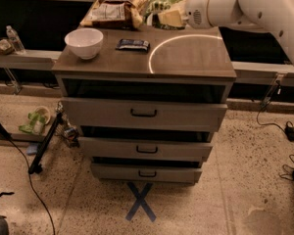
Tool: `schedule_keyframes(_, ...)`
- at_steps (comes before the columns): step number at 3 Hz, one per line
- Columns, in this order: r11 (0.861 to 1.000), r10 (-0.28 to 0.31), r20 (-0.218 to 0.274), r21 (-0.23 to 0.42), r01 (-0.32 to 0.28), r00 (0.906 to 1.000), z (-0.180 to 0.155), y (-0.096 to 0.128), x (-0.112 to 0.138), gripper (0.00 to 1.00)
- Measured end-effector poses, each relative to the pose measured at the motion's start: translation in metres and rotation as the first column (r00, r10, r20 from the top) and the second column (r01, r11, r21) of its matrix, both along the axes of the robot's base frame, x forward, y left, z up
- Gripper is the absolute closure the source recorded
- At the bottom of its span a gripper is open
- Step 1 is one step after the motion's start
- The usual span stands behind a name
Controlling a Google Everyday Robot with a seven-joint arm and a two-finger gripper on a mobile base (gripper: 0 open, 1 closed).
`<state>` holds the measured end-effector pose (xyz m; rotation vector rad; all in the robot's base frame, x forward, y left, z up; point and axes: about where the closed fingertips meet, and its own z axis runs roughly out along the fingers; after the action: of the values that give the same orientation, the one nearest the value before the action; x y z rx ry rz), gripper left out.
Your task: Place green jalapeno chip bag into white bowl
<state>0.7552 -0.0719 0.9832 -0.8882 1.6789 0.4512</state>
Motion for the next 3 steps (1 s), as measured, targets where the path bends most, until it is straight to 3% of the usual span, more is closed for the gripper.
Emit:
schedule_keyframes(1,0.998,0.068,0.003,0.011,-0.068,0.9977,0.012,0.024,-0.005,1.0)
schedule_keyframes(2,0.983,0.181,-0.019,0.021,-0.181,0.9833,0.014,0.068,-0.008,1.0)
schedule_keyframes(3,0.952,0.306,-0.054,0.015,-0.306,0.9504,0.005,0.119,-0.017,1.0)
